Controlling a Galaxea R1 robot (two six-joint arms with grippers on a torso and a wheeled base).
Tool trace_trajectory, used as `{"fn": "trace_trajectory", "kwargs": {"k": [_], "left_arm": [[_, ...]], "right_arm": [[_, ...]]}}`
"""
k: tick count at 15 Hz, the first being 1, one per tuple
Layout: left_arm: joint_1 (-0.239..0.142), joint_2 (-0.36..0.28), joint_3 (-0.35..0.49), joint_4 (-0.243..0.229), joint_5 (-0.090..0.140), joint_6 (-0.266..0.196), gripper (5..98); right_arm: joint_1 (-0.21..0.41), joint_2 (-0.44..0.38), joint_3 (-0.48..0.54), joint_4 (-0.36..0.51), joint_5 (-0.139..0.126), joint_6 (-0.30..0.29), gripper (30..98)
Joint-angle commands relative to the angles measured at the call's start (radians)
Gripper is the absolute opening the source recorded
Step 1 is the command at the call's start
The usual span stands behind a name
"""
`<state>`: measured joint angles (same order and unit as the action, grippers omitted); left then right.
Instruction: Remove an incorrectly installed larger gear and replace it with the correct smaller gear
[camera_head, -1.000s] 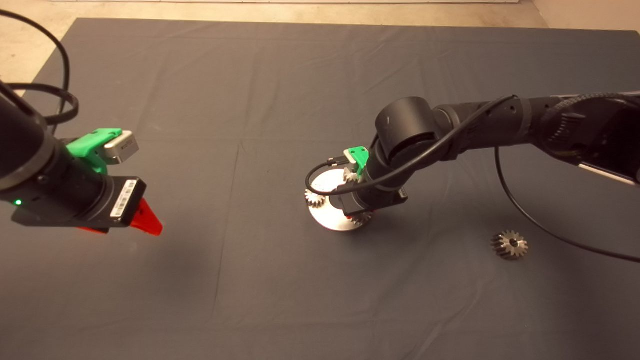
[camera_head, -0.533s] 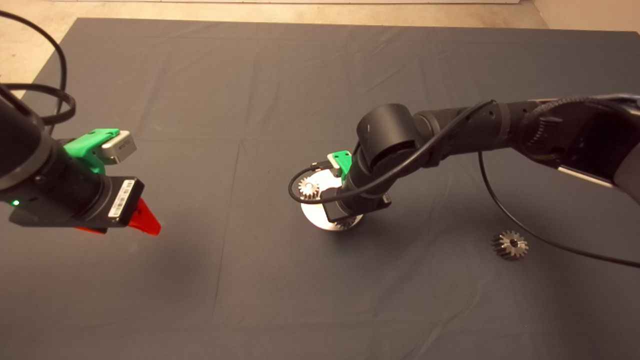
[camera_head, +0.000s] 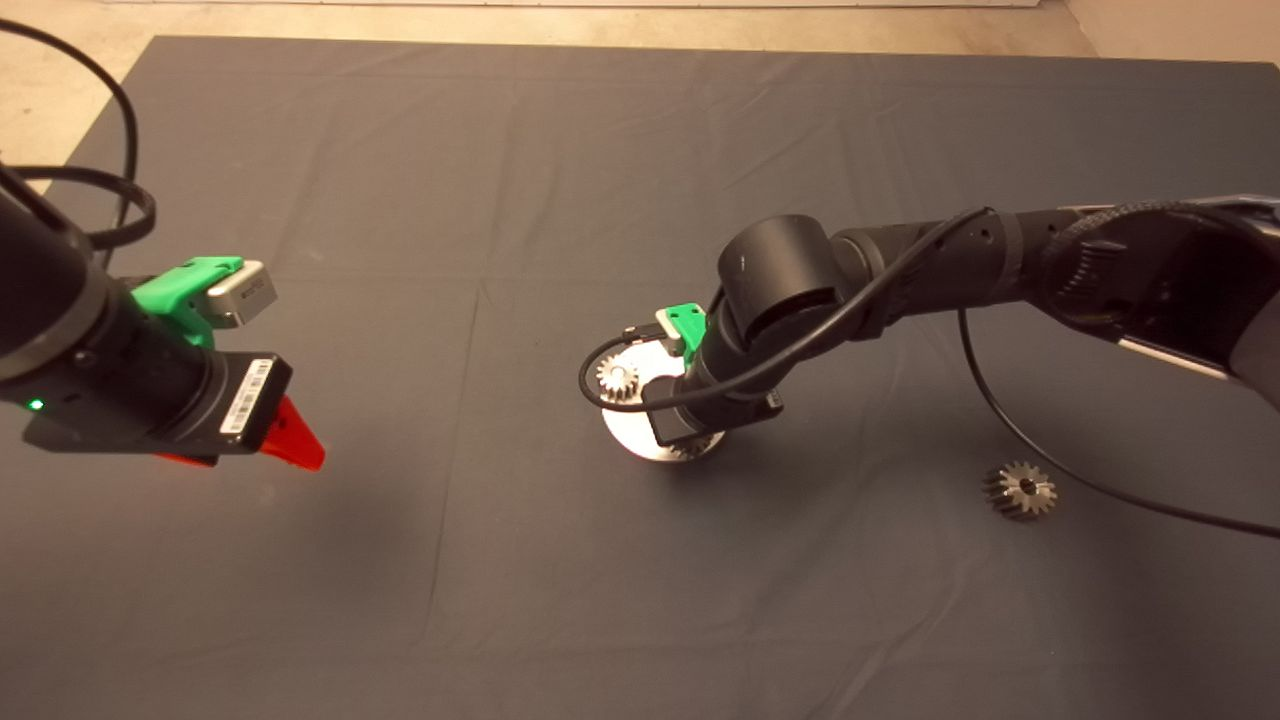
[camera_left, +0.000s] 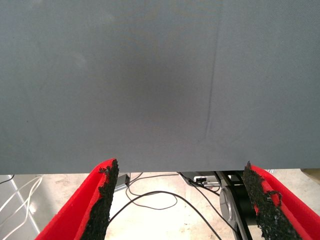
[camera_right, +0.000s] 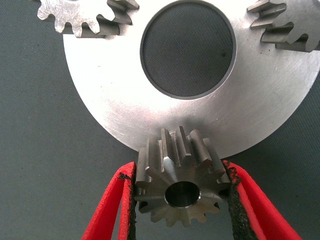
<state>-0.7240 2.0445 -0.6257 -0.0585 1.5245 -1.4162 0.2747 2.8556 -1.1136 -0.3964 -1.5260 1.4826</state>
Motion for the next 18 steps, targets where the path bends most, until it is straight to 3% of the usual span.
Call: {"fn": "trace_trajectory", "kwargs": {"k": [1,18], "left_arm": [[-0.017,-0.002,0.009,0.008,0.134,-0.003,63.5],[-0.017,0.000,0.006,0.011,0.126,-0.001,63.5]], "right_arm": [[0.004,-0.006,0.008,-0.008,-0.006,0.002,36.0],[0.018,0.045,-0.009,-0.009,-0.005,-0.001,36.8]]}}
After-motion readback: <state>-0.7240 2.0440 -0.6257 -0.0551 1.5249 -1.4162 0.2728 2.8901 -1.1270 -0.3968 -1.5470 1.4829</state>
